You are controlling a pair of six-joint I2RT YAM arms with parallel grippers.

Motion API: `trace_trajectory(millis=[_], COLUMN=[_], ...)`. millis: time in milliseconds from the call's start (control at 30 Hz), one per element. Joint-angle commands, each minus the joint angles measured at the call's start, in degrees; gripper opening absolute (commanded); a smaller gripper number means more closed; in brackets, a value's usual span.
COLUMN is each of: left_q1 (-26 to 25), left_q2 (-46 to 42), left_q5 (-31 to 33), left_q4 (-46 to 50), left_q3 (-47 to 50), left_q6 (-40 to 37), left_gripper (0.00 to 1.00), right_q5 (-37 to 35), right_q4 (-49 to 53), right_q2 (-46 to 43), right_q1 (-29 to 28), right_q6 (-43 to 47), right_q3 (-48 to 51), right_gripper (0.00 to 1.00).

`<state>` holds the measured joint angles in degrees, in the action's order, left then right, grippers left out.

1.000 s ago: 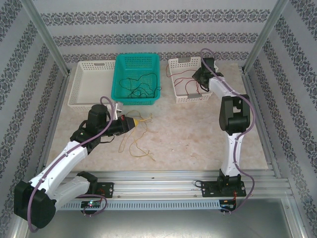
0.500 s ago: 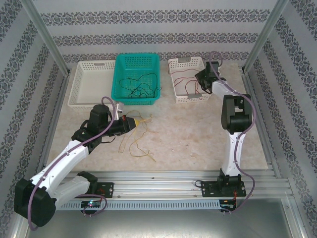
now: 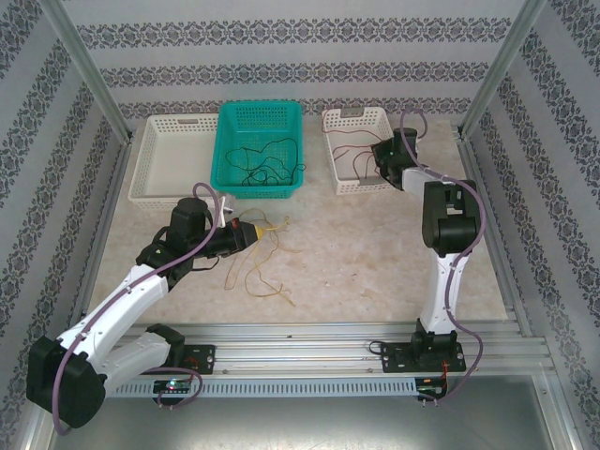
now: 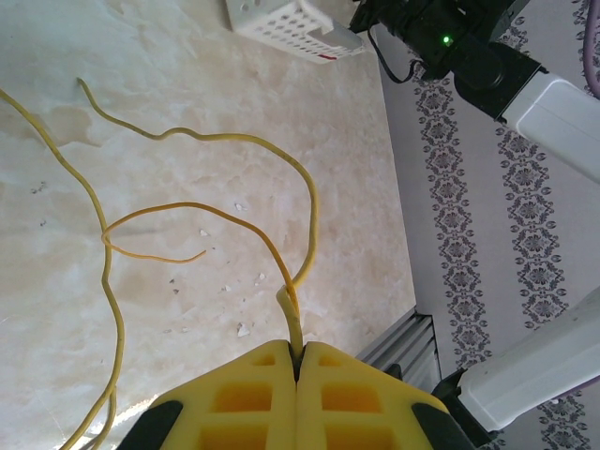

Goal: Untangle the cables

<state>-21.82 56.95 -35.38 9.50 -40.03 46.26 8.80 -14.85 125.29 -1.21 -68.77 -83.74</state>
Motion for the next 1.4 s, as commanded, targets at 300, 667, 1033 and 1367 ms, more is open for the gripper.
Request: trace_trajectory(millis=[300, 667, 1033, 1367], left_q1=[-1.09, -1.12, -1.12, -1.48], left_q2=[0.89, 0.17, 0.61, 1.06], left_q5=[0.75, 1.36, 1.1, 1.05], left_q4=[-1.08, 0.66, -0.03, -0.13], left_q3=[-0.26, -0.68, -0.38, -0.09], left_q6=[-1.86, -3.11, -3.12, -2.84], left_gripper=[0.0, 0.0, 0.0, 0.0], right_q5=[-1.42, -6.98, -5.9, -9.61], right_q4=[-5.47, -3.58, -3.92, 4.76], right_q2=[-2.13, -11.19, -11.83, -5.08], right_q1=[-1.29, -1.47, 0.38, -1.44], right_q6=[-0.99, 5.87, 4.97, 9.37], right_q3=[1.79, 0.72, 4.71, 3.08], right_gripper=[0.0, 0.0, 0.0, 0.0])
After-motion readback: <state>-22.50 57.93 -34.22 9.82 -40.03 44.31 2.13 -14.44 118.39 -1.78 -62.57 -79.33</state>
